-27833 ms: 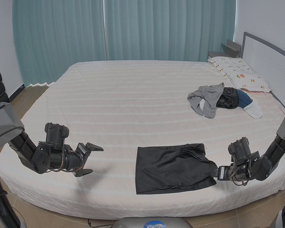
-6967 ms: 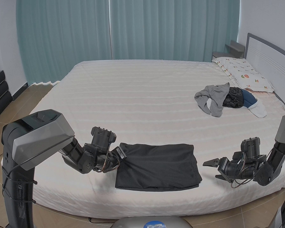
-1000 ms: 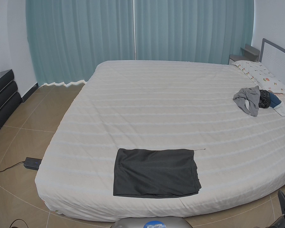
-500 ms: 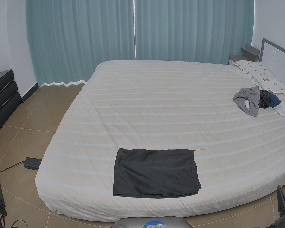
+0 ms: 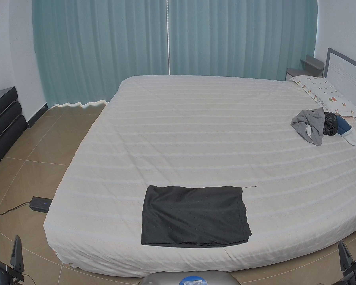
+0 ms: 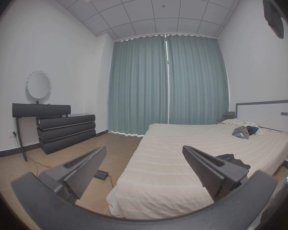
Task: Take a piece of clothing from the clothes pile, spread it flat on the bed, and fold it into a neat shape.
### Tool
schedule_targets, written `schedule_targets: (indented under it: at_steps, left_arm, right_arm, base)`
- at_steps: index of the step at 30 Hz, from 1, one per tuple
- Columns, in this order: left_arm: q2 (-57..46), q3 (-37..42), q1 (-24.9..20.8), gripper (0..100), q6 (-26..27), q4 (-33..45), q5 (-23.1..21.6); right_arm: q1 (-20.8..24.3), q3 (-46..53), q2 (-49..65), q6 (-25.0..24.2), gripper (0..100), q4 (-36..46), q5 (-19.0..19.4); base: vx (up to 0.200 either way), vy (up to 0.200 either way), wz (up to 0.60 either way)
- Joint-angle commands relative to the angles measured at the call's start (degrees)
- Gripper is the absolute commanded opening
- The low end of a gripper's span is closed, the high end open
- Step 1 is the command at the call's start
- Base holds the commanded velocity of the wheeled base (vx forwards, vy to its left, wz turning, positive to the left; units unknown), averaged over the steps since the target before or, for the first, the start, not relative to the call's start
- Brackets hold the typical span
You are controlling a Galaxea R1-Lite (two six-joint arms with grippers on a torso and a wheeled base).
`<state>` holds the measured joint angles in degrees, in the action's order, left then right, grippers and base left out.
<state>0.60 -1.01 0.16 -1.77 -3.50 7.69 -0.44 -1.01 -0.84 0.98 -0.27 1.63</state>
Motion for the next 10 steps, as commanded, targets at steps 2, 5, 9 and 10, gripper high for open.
schedule_targets:
  at_steps: [2,5,9,10]
  left_arm:
    - [-0.25,0.75,-0.07,100,0.63,4.38,-6.9]
    - [-0.51,0.84,-0.07,100,1.59,3.5,-7.6]
    - [-0.51,0.92,0.02,100,1.15,3.5,-7.34]
    - [-0.6,0.92,0.02,100,1.33,3.5,-7.34]
  right_arm:
    - [0.09,1.01,0.67,-0.01,100,0.0,0.39]
    - [0.0,1.01,0.67,0.17,100,0.0,0.65]
    - [0.0,1.01,0.67,-0.27,100,0.0,0.56]
    - [0.09,1.01,0.67,-0.45,100,0.0,0.48]
  base:
    - [0.0,0.0,0.0]
    - [0.0,0.0,0.0]
    - [0.0,0.0,0.0]
    - [0.0,0.0,0.0]
